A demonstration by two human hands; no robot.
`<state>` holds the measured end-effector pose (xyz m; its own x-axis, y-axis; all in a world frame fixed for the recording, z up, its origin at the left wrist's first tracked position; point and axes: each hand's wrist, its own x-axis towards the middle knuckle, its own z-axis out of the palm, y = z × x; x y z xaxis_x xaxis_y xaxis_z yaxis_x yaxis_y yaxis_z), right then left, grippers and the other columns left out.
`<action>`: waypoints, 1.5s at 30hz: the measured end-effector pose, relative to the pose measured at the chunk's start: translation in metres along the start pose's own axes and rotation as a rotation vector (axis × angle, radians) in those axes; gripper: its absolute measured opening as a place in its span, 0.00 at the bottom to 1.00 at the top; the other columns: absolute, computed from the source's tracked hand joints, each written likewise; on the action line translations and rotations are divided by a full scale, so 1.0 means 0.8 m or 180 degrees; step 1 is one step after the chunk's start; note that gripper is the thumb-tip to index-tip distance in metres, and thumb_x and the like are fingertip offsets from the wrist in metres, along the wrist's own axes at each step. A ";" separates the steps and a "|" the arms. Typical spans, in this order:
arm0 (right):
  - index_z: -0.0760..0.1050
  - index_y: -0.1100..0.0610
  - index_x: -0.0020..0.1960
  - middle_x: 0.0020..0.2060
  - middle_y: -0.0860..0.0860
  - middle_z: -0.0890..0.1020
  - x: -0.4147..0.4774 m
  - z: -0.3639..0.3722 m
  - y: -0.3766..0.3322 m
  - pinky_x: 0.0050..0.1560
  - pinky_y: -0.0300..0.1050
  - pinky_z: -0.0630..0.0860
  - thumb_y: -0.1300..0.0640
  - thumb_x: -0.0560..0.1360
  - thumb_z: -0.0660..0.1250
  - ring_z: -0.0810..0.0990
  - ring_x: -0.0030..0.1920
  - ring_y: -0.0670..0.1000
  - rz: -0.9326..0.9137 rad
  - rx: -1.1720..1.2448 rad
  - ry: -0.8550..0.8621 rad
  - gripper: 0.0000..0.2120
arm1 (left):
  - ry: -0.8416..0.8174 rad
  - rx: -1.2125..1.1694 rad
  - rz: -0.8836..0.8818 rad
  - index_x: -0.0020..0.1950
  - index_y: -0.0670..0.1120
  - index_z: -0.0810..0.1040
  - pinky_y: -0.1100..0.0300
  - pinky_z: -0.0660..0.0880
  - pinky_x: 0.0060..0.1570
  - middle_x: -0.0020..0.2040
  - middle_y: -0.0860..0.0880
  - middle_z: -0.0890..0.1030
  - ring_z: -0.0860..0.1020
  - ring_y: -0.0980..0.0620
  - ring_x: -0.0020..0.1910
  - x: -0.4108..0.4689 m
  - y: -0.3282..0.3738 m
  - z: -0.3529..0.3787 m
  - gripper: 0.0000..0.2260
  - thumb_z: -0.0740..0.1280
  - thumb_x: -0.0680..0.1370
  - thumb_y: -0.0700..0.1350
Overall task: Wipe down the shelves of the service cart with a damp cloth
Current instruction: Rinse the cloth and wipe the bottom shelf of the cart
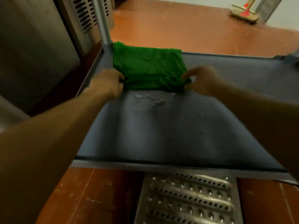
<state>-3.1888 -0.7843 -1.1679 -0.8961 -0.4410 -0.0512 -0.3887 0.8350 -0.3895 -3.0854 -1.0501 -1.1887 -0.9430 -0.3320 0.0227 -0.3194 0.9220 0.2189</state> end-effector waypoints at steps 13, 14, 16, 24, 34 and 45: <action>0.66 0.48 0.75 0.68 0.63 0.72 0.019 0.058 0.038 0.66 0.58 0.73 0.67 0.77 0.61 0.74 0.64 0.66 -0.0014 -0.0646 -0.0104 0.29 | 0.0072 0.0270 0.0156 0.60 0.48 0.79 0.44 0.77 0.52 0.57 0.39 0.81 0.78 0.36 0.55 0.003 -0.004 0.035 0.10 0.65 0.80 0.43; 0.67 0.48 0.75 0.67 0.63 0.72 0.017 0.058 0.042 0.67 0.58 0.72 0.66 0.76 0.61 0.74 0.63 0.67 -0.0002 -0.0603 -0.0072 0.29 | 0.0098 0.0260 0.0160 0.60 0.47 0.78 0.44 0.77 0.52 0.56 0.39 0.81 0.78 0.36 0.55 -0.002 -0.003 0.034 0.09 0.64 0.80 0.42; 0.68 0.48 0.74 0.67 0.64 0.72 0.009 0.060 0.046 0.67 0.59 0.71 0.66 0.76 0.60 0.73 0.64 0.67 0.0001 -0.0565 -0.0093 0.29 | 0.0095 0.0236 0.0168 0.59 0.46 0.78 0.42 0.77 0.52 0.56 0.39 0.81 0.78 0.35 0.54 -0.011 -0.005 0.032 0.09 0.64 0.80 0.41; 0.66 0.49 0.75 0.64 0.63 0.76 -0.041 0.057 0.043 0.64 0.53 0.70 0.64 0.77 0.58 0.67 0.66 0.64 -0.0122 -0.0510 -0.0051 0.28 | -0.0288 0.0128 0.0154 0.60 0.46 0.79 0.45 0.76 0.54 0.57 0.39 0.81 0.78 0.36 0.56 -0.039 -0.011 0.009 0.09 0.66 0.80 0.44; 0.66 0.51 0.75 0.61 0.58 0.78 -0.108 0.044 0.028 0.59 0.51 0.72 0.64 0.80 0.57 0.72 0.61 0.61 -0.0231 -0.0362 -0.0368 0.25 | -0.0356 0.0435 0.0531 0.58 0.47 0.78 0.43 0.77 0.49 0.51 0.38 0.82 0.80 0.35 0.49 -0.099 -0.027 -0.005 0.08 0.64 0.81 0.46; 0.62 0.48 0.77 0.59 0.57 0.77 -0.193 0.020 0.013 0.57 0.53 0.74 0.66 0.77 0.57 0.71 0.60 0.57 -0.0755 -0.0884 -0.0919 0.30 | -0.0843 0.1195 0.0952 0.60 0.53 0.71 0.52 0.79 0.45 0.50 0.51 0.79 0.79 0.51 0.44 -0.196 -0.021 -0.035 0.08 0.58 0.83 0.47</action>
<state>-3.0513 -0.7127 -1.1792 -0.6943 -0.6712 -0.2597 -0.6538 0.7390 -0.1625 -2.9292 -1.0190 -1.1684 -0.9736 -0.0277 -0.2266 0.0006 0.9923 -0.1238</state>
